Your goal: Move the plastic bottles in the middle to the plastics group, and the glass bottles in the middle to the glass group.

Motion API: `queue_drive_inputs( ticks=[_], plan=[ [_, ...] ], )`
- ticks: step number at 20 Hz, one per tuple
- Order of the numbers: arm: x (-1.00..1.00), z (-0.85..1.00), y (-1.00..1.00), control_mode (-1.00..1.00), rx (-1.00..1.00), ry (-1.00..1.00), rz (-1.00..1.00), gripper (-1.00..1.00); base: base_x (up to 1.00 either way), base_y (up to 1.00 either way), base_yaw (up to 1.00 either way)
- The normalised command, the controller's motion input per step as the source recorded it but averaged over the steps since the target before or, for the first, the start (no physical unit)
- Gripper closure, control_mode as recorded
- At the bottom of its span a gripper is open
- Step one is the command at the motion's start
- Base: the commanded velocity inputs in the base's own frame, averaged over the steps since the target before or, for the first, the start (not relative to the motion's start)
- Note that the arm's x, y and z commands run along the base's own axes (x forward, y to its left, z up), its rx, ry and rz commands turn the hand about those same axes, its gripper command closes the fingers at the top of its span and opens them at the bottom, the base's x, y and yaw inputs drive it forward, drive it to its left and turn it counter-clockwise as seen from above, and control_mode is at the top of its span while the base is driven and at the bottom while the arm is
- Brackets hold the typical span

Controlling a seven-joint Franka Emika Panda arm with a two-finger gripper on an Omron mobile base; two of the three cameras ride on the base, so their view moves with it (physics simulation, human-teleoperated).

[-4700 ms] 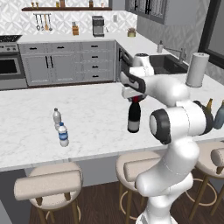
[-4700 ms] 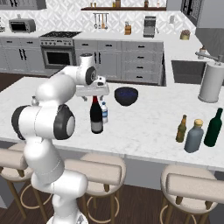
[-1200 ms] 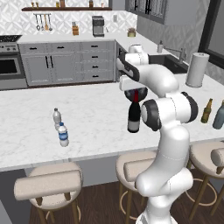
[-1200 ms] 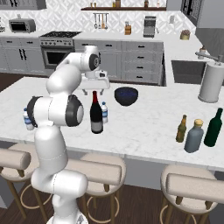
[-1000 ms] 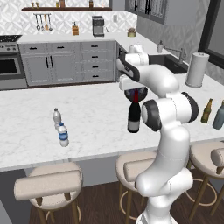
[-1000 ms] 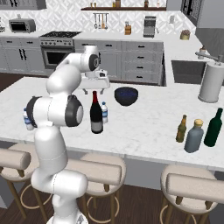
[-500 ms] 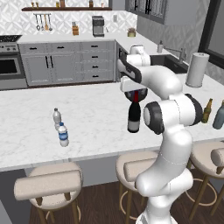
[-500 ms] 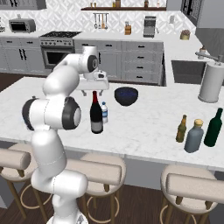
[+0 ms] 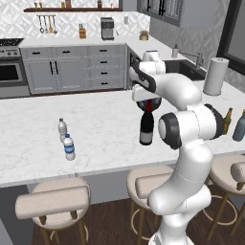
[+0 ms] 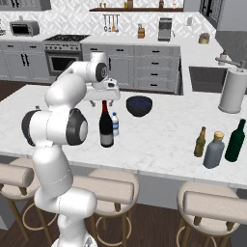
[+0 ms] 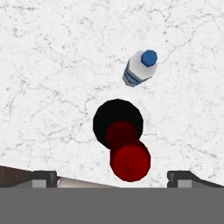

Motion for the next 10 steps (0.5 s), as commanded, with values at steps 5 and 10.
queue_drive_inputs(
  ticks=[5,10],
  plan=[
    [0.01,0.0,0.0,-1.0,0.0,0.0,0.0,-1.0,0.0,0.0,0.0],
    [0.09,0.0,0.0,-1.0,0.0,0.0,0.0,-1.0,0.0,0.0,0.0]
  ],
)
